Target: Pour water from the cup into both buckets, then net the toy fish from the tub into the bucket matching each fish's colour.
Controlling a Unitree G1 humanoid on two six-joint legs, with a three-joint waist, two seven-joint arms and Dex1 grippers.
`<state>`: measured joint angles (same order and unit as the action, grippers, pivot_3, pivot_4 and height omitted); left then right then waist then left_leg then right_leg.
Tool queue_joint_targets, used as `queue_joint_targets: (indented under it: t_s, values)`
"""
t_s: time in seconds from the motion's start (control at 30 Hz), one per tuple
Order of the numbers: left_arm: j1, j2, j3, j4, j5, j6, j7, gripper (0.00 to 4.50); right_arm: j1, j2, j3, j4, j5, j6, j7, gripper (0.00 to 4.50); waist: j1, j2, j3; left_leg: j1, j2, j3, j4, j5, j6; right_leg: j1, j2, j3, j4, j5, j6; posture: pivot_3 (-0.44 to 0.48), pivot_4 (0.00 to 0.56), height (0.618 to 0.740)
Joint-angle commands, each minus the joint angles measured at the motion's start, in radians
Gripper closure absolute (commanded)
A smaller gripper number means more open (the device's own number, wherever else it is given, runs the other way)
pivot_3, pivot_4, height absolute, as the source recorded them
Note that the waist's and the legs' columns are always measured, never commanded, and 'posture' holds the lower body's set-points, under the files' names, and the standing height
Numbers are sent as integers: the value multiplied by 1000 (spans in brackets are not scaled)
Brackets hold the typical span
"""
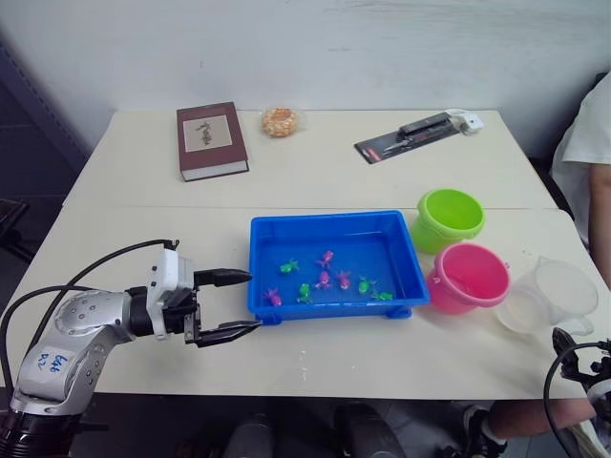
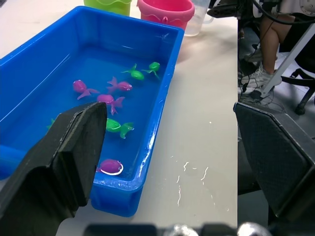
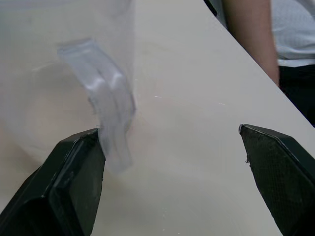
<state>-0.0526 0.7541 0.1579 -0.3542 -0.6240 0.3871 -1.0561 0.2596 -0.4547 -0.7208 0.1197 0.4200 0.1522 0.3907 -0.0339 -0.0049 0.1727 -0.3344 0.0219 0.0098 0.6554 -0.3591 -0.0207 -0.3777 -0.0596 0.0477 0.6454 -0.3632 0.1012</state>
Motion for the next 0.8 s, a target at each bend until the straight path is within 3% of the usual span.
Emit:
queue_joint_targets:
  t_s: [0.03, 0.43, 0.53, 0.77, 0.8]
  values:
    - [-20, -8, 17, -38, -20, -6, 10, 82, -24, -1, -67, 26, 42, -28, -37, 0, 0, 0, 0, 0, 0, 0, 0, 0, 0, 0, 0, 0, 0, 0, 0, 0, 150, 740]
    - [-70, -11, 1, -20, -20, 7, 6, 82, -148, 28, -75, 131, 83, -78, -108, 0, -1, 0, 0, 0, 0, 0, 0, 1, -1, 0, 0, 0, 0, 0, 0, 0, 150, 740]
    - [-79, -13, -2, -13, -17, 5, 3, 0, -167, 30, -70, 144, 93, -104, -94, 775, -1, 0, 0, 0, 0, 0, 1, 1, -1, 0, 0, 0, 0, 0, 0, 0, 150, 740]
    - [-97, -27, -12, -4, -21, 7, 5, 0, -153, 41, -68, 99, 127, -154, -38, 4363, 0, 0, 0, 0, 0, 0, 1, 1, -1, 0, 0, 0, 0, 0, 0, 0, 150, 740]
    - [-99, -31, -15, -5, -23, 8, 4, 0, -146, 41, -71, 92, 131, -160, -38, 4438, 0, 0, 0, 0, 0, 0, 1, 1, -1, 0, 0, 0, 0, 0, 0, 0, 150, 740]
